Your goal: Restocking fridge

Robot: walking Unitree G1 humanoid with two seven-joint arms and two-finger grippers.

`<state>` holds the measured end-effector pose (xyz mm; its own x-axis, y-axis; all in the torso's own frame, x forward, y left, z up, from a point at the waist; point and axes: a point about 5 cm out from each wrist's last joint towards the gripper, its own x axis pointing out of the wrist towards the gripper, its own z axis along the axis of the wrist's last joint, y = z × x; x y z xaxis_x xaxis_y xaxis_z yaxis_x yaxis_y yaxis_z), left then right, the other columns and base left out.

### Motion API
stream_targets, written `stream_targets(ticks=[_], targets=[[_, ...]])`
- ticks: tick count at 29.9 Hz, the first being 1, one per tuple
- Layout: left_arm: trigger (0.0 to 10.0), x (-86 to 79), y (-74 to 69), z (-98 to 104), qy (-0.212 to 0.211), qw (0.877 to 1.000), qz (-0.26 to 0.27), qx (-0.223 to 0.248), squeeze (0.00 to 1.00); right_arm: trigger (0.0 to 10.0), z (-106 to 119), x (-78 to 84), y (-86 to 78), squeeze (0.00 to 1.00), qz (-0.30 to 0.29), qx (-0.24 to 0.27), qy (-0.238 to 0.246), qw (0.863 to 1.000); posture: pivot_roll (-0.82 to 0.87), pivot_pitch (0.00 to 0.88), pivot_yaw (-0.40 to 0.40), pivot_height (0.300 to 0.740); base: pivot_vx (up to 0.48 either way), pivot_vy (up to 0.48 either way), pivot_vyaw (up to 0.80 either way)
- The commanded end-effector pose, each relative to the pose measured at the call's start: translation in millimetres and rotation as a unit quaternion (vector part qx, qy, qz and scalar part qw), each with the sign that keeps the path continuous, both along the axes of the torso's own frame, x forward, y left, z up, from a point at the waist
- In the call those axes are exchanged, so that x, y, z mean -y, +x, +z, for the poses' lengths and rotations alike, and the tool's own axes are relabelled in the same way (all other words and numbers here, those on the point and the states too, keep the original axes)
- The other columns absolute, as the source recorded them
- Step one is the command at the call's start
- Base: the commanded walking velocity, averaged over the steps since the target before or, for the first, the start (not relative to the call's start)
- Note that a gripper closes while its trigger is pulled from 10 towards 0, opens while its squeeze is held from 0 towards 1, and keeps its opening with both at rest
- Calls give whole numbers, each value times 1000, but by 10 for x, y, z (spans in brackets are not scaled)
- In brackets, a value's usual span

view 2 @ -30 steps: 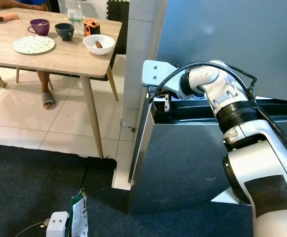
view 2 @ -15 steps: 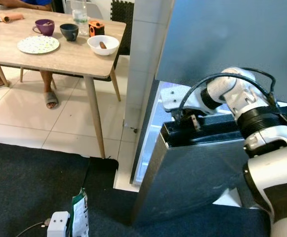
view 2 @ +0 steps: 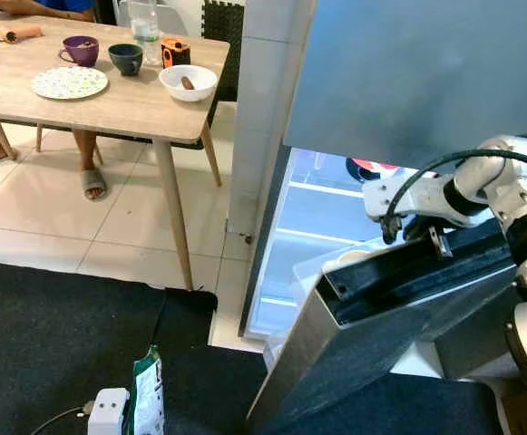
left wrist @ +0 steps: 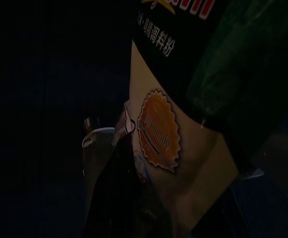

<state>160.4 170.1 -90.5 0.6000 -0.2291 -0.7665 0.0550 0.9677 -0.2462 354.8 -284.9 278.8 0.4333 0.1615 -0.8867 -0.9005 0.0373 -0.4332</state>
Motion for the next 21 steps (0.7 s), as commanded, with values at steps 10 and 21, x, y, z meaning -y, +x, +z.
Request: stream_targets(ticks=[10,21], targets=[[10000,64,-238,-107,-9,999,-12,-52,0,10000,159,-642,-51,0,163,17,288,944,-81,106,-95,740,0,0,0],[10000,52,-250,-116,-1,998,-14,-61,0,10000,494,-991,-309,0,280,44,490,824,-81,98,-88,740,0,0,0]])
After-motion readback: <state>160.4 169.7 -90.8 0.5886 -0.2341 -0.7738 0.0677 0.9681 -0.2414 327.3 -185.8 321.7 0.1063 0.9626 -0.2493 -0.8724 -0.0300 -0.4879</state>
